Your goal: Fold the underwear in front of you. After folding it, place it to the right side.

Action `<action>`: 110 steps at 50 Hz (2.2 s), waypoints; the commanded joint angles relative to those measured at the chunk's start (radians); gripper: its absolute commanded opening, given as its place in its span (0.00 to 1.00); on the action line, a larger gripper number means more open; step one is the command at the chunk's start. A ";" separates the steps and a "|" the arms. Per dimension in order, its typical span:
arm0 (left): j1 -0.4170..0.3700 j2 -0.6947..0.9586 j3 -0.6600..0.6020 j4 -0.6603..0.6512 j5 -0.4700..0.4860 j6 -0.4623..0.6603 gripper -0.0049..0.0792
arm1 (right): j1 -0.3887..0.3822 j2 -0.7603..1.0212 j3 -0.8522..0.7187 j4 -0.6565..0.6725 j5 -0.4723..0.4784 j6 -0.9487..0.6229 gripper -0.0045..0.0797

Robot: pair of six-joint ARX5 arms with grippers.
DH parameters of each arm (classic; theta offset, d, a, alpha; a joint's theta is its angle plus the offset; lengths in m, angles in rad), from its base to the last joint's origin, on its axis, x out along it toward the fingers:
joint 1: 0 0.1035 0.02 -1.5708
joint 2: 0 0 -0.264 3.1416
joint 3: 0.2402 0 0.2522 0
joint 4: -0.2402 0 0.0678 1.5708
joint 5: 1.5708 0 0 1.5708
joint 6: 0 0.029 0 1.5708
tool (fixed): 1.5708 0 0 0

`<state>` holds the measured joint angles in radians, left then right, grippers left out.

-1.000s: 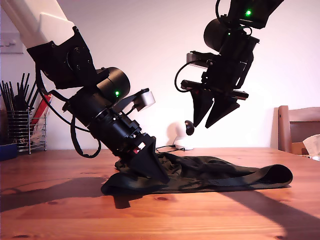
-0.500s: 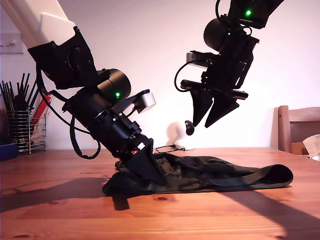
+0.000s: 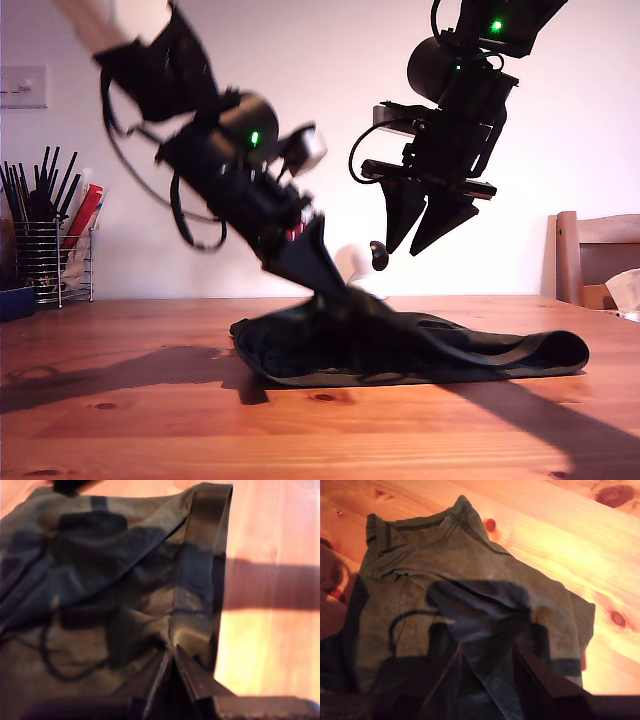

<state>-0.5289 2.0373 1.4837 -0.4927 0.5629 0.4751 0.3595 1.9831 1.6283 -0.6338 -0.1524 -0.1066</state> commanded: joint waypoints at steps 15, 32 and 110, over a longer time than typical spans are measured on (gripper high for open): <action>0.084 -0.004 -0.013 -0.151 -0.075 0.000 0.04 | -0.003 -0.007 -0.010 0.000 -0.006 -0.007 0.39; 0.166 -0.064 -0.013 -0.261 -0.076 -0.007 0.04 | -0.003 -0.007 -0.010 0.001 -0.006 -0.025 0.39; 0.225 -0.095 -0.016 -0.330 -0.052 0.193 0.55 | 0.000 -0.007 -0.010 -0.011 -0.059 -0.032 0.39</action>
<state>-0.2653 1.9564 1.4826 -0.8345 0.4980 0.6418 0.3595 1.9831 1.6283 -0.6479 -0.2039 -0.1333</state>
